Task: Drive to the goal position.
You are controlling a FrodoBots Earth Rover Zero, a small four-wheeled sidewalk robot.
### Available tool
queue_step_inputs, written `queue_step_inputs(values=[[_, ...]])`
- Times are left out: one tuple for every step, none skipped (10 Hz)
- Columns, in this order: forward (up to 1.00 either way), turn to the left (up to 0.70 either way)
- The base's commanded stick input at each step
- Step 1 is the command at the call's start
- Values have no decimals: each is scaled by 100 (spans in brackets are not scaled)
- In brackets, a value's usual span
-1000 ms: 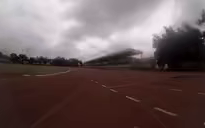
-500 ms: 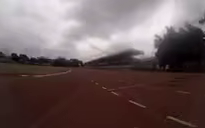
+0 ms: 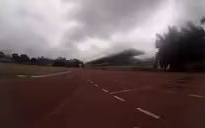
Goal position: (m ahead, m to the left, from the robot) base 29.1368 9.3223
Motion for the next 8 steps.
queue_step_inputs(values=[[70, 0], [70, 0], [70, 0], [70, 0], [70, 0], [70, 0], [70, 0], [70, 0]])
